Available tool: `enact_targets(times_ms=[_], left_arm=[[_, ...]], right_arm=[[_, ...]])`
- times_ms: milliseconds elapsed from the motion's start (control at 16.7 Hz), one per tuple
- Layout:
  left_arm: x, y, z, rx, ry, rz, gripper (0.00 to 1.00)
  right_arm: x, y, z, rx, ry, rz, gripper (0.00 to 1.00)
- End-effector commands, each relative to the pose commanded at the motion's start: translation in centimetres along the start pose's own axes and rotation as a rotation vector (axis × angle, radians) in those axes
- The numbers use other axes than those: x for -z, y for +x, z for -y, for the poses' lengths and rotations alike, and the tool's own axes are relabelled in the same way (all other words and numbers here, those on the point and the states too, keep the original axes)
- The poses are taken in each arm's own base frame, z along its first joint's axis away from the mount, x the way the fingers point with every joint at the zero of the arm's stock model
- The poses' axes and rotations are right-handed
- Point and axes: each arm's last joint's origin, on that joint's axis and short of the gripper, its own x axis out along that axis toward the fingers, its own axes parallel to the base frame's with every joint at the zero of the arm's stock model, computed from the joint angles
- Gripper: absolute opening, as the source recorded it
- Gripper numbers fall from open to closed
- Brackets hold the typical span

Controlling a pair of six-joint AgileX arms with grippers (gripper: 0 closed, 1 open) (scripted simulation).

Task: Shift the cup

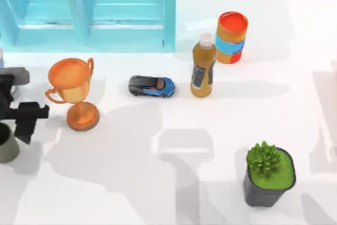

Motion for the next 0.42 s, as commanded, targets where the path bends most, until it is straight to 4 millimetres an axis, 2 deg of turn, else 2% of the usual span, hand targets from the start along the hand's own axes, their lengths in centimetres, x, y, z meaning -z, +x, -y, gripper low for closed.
enact_targets(times_ms=[60,120,420], left_arm=[[0.0,0.0,0.0,0.0,0.0,0.0,0.98],[0.0,0.0,0.0,0.0,0.0,0.0,1.0],[0.0,0.0,0.0,0.0,0.0,0.0,1.0]], right_arm=[[0.0,0.0,0.0,0.0,0.0,0.0,1.0],[0.0,0.0,0.0,0.0,0.0,0.0,1.0],[0.0,0.0,0.0,0.0,0.0,0.0,1.0]])
